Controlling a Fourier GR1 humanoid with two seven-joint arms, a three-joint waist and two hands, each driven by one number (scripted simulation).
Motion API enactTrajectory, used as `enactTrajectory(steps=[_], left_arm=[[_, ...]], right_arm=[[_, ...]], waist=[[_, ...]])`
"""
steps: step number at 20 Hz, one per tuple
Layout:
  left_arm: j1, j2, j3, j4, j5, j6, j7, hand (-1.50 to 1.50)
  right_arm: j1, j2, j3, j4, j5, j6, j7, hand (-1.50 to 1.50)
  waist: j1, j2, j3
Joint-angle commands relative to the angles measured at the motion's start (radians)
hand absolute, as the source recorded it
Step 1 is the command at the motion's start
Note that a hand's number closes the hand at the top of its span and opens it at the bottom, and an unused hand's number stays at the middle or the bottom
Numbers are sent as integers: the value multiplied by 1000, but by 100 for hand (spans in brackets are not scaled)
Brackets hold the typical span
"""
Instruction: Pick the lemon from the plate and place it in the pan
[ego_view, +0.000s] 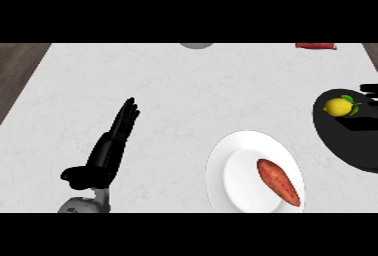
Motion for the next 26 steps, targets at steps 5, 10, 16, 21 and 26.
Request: enactTrajectory(steps=[5,10,16,21,26], left_arm=[[-16,5,9,-21,5,-2,44,0],[28,23,25,-39,8,-7,13,0],[25,-14,0,-14,-24,23,19,0],[-22,9,49,-20,18,-2,52,0],[34,22,36,-1,-9,-21,-18,0]], right_arm=[[-50,30,-93,93,-99,-20,-190,-150],[-30,-34,-225,83,-246,67,-340,-150],[-3,-123,-292,152,-343,301,-365,-150],[98,-193,-322,173,-406,567,-443,-150],[179,-223,-283,163,-407,716,-529,-150]], waist=[[1,0,3],[-19,-7,2],[-35,-12,0],[-51,-17,-1],[-49,-19,-2]])
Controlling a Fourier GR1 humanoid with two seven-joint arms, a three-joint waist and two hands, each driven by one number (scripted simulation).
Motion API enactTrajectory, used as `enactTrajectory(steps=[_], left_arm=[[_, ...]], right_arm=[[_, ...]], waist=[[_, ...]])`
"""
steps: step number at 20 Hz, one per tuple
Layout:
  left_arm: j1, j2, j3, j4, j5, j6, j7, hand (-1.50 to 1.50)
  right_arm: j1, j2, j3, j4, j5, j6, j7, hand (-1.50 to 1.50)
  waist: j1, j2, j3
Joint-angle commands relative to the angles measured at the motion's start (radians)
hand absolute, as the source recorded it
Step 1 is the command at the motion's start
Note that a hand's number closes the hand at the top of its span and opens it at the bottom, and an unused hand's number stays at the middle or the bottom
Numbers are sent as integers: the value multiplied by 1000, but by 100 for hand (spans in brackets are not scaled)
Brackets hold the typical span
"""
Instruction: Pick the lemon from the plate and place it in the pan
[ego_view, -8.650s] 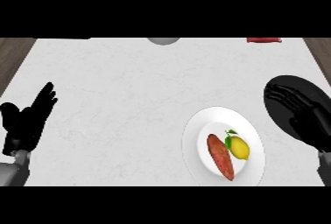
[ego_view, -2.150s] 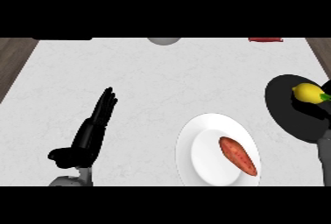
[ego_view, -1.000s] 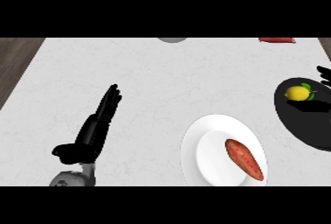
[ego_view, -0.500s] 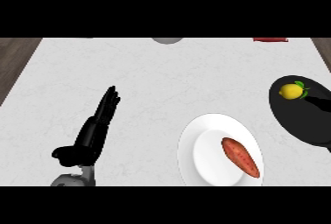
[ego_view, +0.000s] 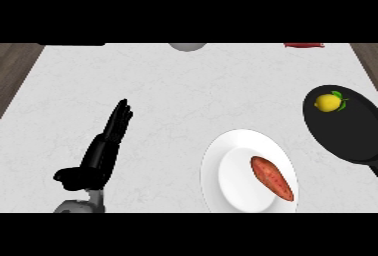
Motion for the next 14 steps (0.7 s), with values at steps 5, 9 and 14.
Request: enactTrajectory(steps=[5,9,14], left_arm=[[-3,-24,-11,-25,-20,25,58,0],[-30,-39,10,68,-25,17,-25,0],[44,-21,-13,-42,-47,16,22,0]], right_arm=[[167,-23,39,-25,-20,166,-192,-150],[161,-21,68,-43,-36,147,-168,-150],[225,-24,106,-100,-63,158,-167,-150]], waist=[[-6,-4,-1],[-8,-4,-2],[-11,-8,-3]])
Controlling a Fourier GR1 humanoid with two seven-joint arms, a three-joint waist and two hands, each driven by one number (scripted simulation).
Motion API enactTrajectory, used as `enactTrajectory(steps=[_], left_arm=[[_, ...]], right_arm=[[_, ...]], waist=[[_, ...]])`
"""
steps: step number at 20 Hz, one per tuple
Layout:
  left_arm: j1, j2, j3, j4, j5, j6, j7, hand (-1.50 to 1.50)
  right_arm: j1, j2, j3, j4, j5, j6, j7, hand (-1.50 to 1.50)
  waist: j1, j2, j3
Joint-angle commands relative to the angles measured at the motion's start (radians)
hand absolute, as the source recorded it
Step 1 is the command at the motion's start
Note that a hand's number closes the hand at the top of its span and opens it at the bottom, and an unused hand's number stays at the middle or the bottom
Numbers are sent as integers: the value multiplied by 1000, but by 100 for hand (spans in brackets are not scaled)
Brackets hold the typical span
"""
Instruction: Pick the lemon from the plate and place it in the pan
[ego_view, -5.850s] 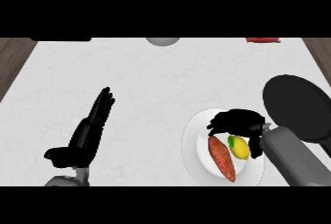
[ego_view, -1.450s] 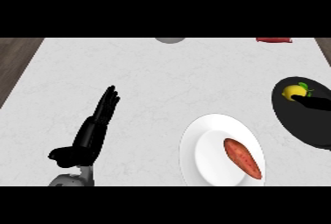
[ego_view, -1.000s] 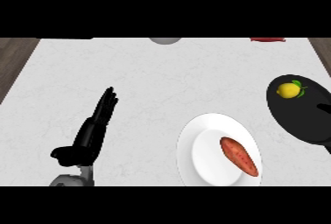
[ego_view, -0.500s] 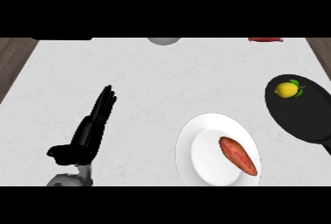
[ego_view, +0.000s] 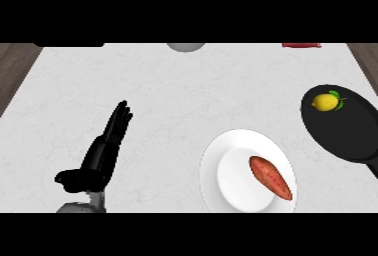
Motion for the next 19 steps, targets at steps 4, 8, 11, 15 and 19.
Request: enactTrajectory(steps=[4,8,11,15,19], left_arm=[[10,0,12,6,0,-17,-15,0],[55,16,28,13,8,-43,-61,0],[31,-3,14,33,-17,-33,-56,0],[-1,11,60,41,7,-45,-28,0],[-4,-30,14,-10,-18,-20,20,0]], right_arm=[[97,-5,55,-65,-32,89,-87,-150],[103,-12,63,-56,-55,43,-98,-150],[83,-10,89,-15,-56,0,-107,-150],[148,11,118,-136,-89,3,-64,-150],[64,-10,141,-41,-55,-127,-96,-150]], waist=[[-6,-2,-1],[-2,-1,-1],[1,0,0],[-9,-3,-2],[2,0,0]])
